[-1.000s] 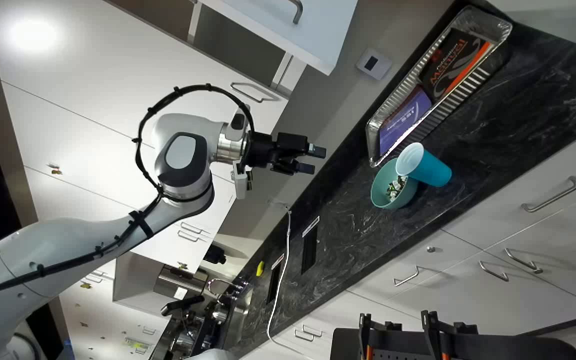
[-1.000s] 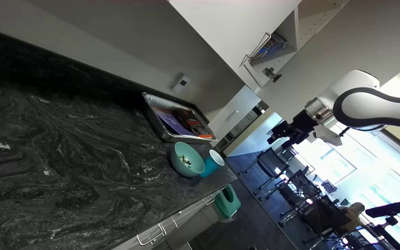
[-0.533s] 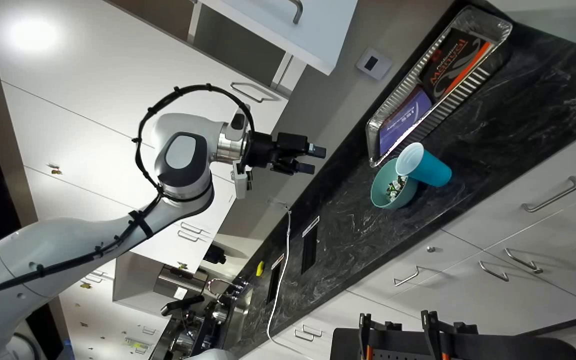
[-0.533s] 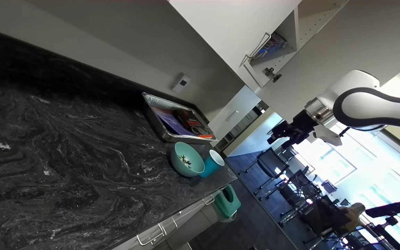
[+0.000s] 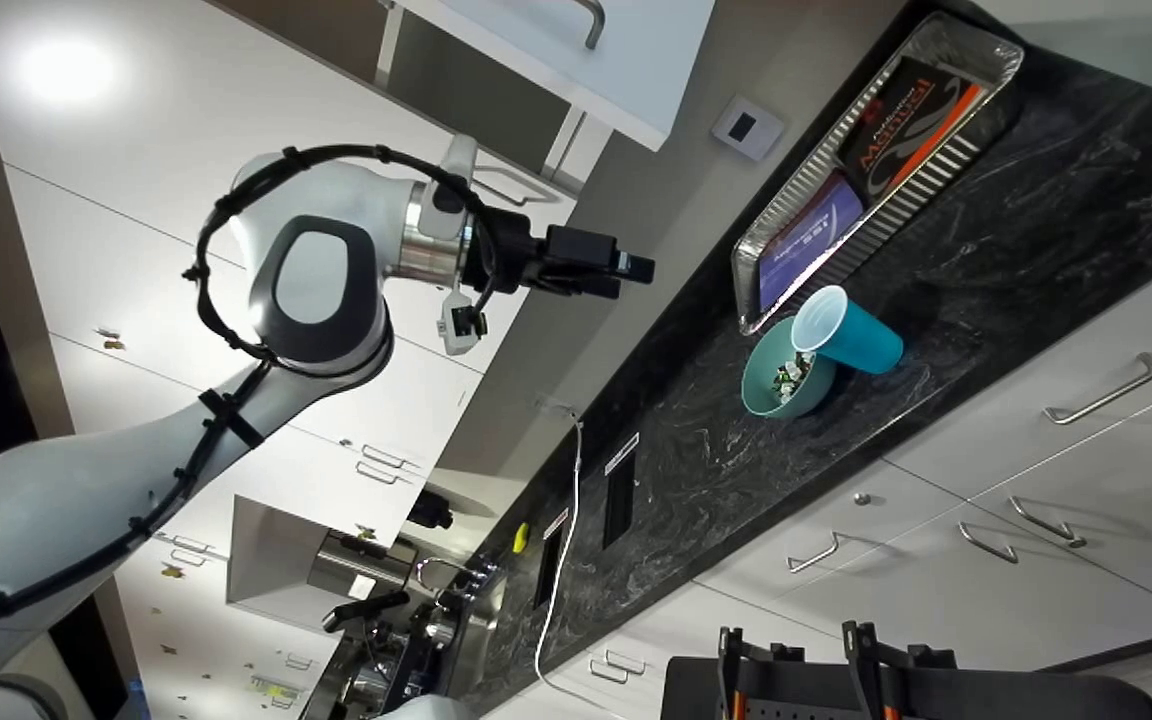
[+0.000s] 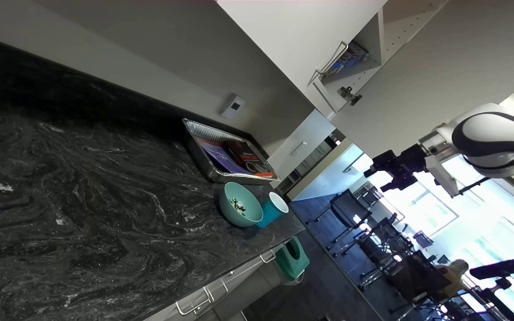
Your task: Close the right cabinet door
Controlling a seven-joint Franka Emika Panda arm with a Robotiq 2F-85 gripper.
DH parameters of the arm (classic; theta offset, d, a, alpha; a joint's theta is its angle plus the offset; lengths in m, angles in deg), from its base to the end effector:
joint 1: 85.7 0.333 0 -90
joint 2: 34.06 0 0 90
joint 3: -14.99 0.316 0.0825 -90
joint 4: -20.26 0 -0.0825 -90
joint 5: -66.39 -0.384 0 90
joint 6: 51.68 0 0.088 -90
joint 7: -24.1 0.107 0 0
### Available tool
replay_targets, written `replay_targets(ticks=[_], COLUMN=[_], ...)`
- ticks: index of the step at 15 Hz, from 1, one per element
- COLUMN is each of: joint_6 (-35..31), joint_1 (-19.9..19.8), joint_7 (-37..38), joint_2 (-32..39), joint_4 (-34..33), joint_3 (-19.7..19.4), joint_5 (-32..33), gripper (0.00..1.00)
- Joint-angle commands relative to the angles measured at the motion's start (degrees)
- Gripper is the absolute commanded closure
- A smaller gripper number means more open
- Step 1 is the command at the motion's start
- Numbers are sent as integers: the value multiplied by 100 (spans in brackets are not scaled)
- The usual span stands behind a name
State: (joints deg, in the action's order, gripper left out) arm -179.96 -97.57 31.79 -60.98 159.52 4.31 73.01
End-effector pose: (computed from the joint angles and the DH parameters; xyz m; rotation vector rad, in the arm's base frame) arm 0.3961 -0.1741 0.5000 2.9841 -0.6992 0.4149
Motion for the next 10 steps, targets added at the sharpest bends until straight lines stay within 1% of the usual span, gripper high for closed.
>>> replay_targets(ticks=[1,3,5,6,8,10], joint_6=[400,711,1093,1267,1484,1568], joint_1=[-82,110,141,101,-33,-144], joint_7=[-568,-1433,-2057,-2243,-2338,-2141], joint_2=[-220,-489,-690,-781,-876,-862], joint_4=[-254,-296,-410,-480,-649,-856], joint_3=[-428,-803,-1042,-1138,-1294,-1474], joint_5=[-554,-1047,-1408,-1505,-1587,-1722], gripper=[0,0,0,0,0,0])
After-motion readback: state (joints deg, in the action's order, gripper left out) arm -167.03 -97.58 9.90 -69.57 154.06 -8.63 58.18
